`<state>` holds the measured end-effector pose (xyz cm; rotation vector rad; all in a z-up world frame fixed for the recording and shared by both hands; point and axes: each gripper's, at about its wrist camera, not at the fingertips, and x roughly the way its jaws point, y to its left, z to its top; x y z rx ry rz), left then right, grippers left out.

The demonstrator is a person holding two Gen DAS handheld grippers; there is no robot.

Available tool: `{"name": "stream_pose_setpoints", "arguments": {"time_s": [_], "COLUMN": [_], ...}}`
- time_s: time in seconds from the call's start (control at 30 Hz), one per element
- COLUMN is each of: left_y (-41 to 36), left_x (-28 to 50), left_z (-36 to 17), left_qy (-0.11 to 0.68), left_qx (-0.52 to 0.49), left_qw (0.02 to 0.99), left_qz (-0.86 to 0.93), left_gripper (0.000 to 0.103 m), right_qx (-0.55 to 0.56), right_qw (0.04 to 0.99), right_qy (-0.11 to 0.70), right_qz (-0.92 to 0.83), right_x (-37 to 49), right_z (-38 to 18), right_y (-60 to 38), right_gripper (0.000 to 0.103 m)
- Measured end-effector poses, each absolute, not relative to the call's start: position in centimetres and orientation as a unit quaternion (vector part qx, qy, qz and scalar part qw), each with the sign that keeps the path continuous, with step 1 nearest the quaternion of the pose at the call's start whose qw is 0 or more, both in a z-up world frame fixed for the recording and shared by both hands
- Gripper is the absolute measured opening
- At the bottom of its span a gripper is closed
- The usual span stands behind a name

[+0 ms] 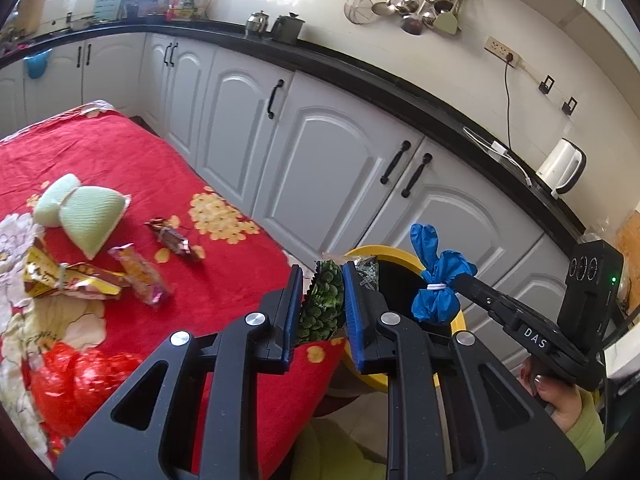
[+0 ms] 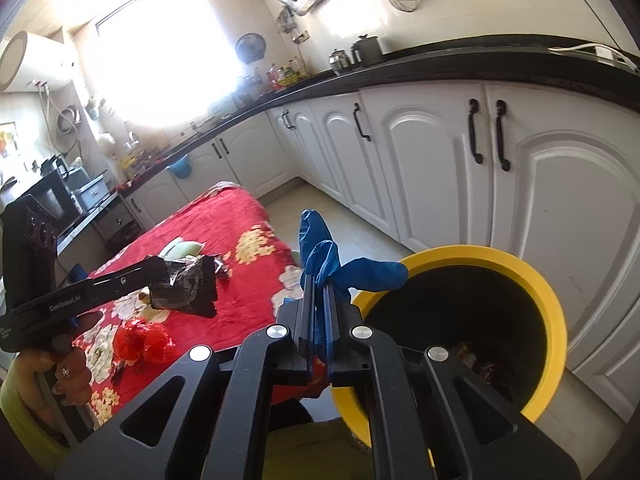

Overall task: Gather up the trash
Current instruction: 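Carry the blue ribbon and green packet over the yellow-rimmed bin with both tools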

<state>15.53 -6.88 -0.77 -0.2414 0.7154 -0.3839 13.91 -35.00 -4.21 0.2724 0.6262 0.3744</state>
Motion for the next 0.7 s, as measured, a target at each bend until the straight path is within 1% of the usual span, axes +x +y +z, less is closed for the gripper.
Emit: {"name": "stream_pose_setpoints", "arguments": {"time_s": [0.37, 0.7], "left_y": [-11.2, -15.3], "left_x": [16.8, 17.5], "left_z": [-1.8, -2.8], "left_qy": [0.363, 0.374], "left_qx": [-0.107, -0.078], "left_qw": [0.9, 0.894], "left_qz": [-0.216, -0.234], "left_gripper": [0.015, 0.015], "right_qx": [0.155, 0.172], "right_qw": [0.928, 0.929], "right_qy": [0.305, 0.305], "right_qz": [0.147, 0.115], "right_x": [13.8, 13.6], "right_z": [-5.5, -6.7], "right_y": [-38.3, -41.1], "right_gripper": [0.004, 0.004]}}
